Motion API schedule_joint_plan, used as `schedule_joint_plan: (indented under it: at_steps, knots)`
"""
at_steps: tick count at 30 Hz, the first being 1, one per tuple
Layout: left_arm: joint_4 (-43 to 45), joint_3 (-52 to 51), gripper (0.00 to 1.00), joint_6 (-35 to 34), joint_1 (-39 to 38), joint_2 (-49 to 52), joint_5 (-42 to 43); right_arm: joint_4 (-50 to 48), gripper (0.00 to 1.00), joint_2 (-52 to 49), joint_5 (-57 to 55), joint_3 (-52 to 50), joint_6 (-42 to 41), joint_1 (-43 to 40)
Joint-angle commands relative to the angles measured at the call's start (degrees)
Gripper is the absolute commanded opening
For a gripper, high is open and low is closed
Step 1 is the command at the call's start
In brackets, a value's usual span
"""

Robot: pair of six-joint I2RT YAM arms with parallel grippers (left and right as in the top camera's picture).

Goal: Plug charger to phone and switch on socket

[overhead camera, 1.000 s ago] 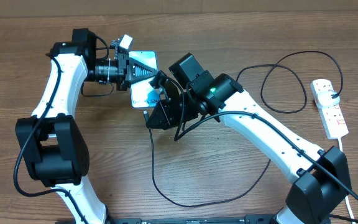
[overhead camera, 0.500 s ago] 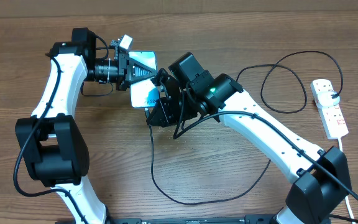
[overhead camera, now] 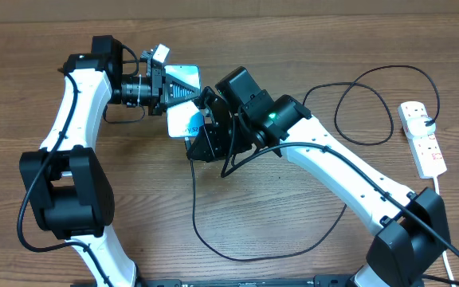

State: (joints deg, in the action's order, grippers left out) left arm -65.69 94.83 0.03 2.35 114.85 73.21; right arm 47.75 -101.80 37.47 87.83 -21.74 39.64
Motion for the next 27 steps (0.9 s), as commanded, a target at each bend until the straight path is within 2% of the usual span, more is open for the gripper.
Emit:
schedule_joint_plan:
  at_steps: [1, 27]
  knots:
    - [-0.26, 0.13, 0.04, -0.24, -0.13, -1.73, 1.79, -1.20, 0.04, 0.33, -1.46, 1.81, -0.83, -0.09]
    - [0.02, 0.13, 0.04, 0.61, -0.13, -1.73, 1.79, -1.42, 0.04, 0.33, -3.78, 1.81, -7.02, -2.23]
